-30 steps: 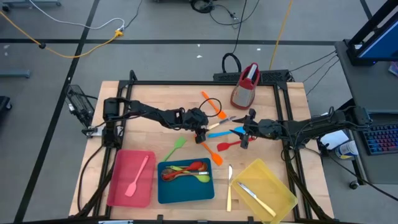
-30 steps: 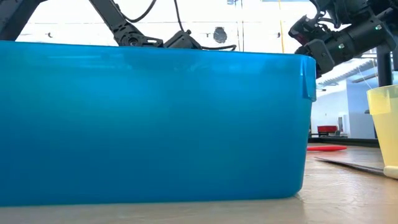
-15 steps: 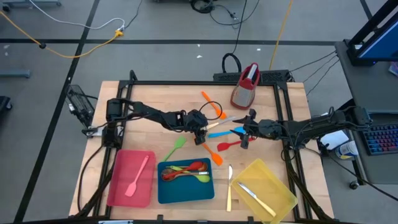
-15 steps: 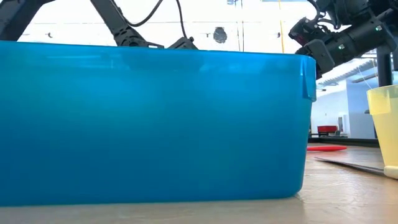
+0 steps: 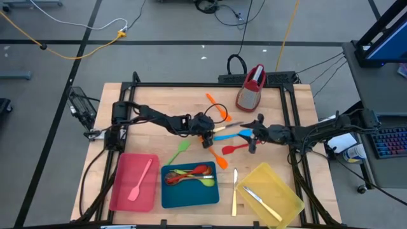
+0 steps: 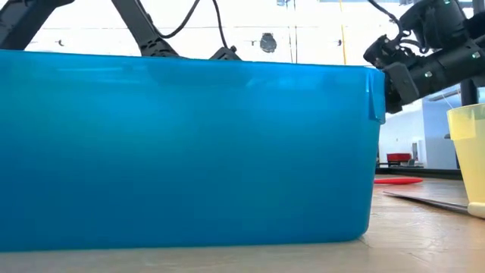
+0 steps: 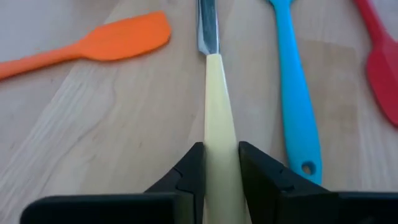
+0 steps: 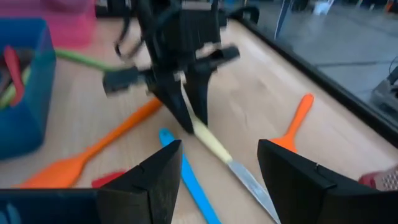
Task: Pick & Place Kitchen Items
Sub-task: Put the yellow table knife into the yellow bin
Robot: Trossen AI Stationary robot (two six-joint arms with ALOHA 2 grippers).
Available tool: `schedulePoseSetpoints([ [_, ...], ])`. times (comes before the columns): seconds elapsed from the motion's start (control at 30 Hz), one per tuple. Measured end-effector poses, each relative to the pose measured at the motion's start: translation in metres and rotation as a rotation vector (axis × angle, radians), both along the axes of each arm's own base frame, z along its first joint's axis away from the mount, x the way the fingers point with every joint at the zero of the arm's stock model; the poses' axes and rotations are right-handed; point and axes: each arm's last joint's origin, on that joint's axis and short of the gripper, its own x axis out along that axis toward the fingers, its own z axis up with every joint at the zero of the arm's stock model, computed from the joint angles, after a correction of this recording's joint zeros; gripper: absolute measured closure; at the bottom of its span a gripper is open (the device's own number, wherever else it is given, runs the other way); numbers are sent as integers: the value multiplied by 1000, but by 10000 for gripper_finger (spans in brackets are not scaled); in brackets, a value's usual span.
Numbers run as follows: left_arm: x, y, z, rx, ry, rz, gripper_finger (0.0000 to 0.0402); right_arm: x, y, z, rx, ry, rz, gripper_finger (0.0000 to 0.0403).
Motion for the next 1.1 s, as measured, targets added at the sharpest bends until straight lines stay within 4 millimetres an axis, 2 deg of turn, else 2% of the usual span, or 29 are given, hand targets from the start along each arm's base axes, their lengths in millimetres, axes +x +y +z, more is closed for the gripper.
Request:
schedulePoseSetpoints([
  [0.2, 2, -1, 13, 30, -74, 23, 324, 0, 4, 3, 55, -94, 122, 204],
  [0.3, 3, -6, 29, 64, -125, 22, 324, 1, 6, 6, 83, -121, 191, 209],
  [0.37, 5, -12, 43, 96, -168, -15, 324, 2, 9, 7, 94, -129, 242, 212],
  [0.43, 6, -21, 47, 112, -188, -33, 324, 7, 16, 12, 100, -137, 296, 215],
  [0.6, 12, -46, 59, 172, -280, -33, 324, 27, 38, 31, -36, -134, 391, 222],
  [0.8, 16, -62, 73, 232, -406, 28, 324, 46, 55, 33, -2, -104, 424, 222],
  [0.93, 12, -67, 98, 230, -491, 34, 324, 49, 60, 28, 61, -114, 412, 223],
  [1.1, 1, -78, 126, 232, -534, 13, 324, 55, 60, 23, 45, -138, 296, 223],
])
